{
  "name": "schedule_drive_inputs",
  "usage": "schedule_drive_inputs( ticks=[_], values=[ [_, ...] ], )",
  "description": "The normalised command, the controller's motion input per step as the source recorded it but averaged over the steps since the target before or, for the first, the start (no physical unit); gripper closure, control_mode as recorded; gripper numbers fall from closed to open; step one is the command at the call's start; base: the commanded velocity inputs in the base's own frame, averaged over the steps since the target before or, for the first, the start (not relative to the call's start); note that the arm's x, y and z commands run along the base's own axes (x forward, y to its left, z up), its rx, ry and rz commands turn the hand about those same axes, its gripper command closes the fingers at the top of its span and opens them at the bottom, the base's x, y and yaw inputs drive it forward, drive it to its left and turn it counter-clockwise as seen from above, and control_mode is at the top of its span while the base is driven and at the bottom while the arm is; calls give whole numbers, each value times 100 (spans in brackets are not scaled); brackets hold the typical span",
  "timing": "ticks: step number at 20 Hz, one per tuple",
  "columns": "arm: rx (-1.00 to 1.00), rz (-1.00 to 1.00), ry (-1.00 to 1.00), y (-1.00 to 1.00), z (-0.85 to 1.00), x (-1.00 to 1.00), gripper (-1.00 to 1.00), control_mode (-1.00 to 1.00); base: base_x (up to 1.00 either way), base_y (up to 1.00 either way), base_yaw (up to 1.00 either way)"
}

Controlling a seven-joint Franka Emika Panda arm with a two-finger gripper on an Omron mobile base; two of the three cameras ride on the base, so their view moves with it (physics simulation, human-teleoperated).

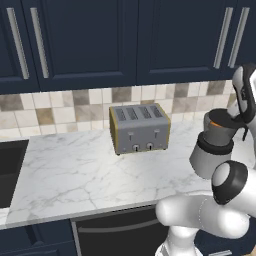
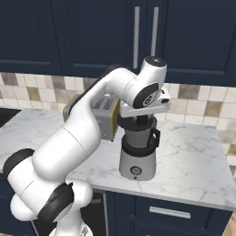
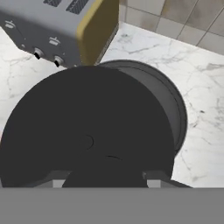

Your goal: Open the blender lid, put the orange in the blender, close the lid, and start the blender.

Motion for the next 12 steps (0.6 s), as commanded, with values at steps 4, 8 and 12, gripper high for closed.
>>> schedule_drive_inputs(
  ticks=[4, 8, 12],
  values=[
    [2, 0, -3, 0, 0, 8, 100, -100, 0, 0, 0],
    [0, 0, 0, 0, 0, 10, 100, -100, 0, 0, 0],
    [0, 0, 0, -4, 0, 9, 100, -100, 0, 0, 0]
  ],
)
